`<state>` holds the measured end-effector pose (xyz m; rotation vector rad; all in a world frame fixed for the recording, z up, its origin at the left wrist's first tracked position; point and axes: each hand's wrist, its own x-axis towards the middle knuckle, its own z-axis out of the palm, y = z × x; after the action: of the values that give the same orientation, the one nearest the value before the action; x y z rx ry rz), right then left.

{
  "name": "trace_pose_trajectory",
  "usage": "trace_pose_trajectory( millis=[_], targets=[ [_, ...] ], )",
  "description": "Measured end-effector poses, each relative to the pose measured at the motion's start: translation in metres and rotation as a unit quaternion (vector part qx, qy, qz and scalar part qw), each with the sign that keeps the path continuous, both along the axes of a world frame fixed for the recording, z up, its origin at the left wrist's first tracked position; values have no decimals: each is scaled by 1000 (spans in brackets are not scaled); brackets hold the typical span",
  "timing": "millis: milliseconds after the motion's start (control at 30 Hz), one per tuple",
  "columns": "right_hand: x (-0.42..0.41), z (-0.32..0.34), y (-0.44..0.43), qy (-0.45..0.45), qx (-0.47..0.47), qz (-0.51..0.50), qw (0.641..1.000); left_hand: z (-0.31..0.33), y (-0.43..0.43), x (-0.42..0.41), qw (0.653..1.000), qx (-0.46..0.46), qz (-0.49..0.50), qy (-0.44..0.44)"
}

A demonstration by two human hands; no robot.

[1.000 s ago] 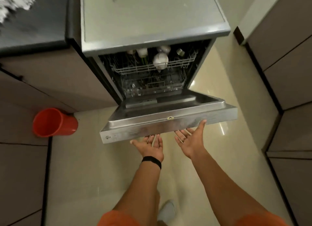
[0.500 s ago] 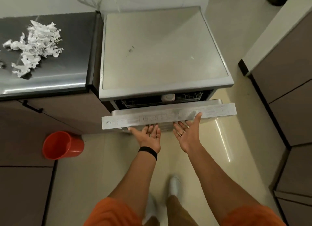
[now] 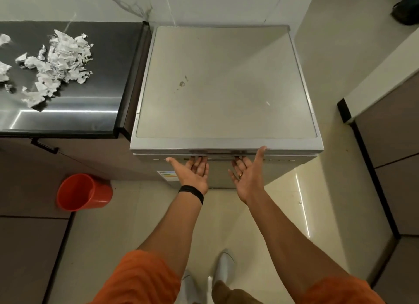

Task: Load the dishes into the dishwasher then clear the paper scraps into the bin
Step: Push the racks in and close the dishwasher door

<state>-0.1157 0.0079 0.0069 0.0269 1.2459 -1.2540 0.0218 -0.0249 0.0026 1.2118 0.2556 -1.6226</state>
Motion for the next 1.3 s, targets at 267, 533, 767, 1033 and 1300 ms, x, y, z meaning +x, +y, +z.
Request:
trace_pose_trajectory(
  millis=[267,533,767,1033,1300],
  targets=[
    [-8,-3,11,115,10,127,985,-3,10,10,982,-49,-154,-98],
    [6,28,1,435,-107,211,869,57,-6,19,718,-230,-326,-570],
    [11,102,-63,553,-238,259,755,127,-54,47,612,-293,-285,-678],
    [41,179,-168,676,-340,274,594,187,-144,93,507,-350,-221,-756],
    [97,243,-319,737,-354,289,498,244,-278,152,431,-358,-173,-810]
  ],
)
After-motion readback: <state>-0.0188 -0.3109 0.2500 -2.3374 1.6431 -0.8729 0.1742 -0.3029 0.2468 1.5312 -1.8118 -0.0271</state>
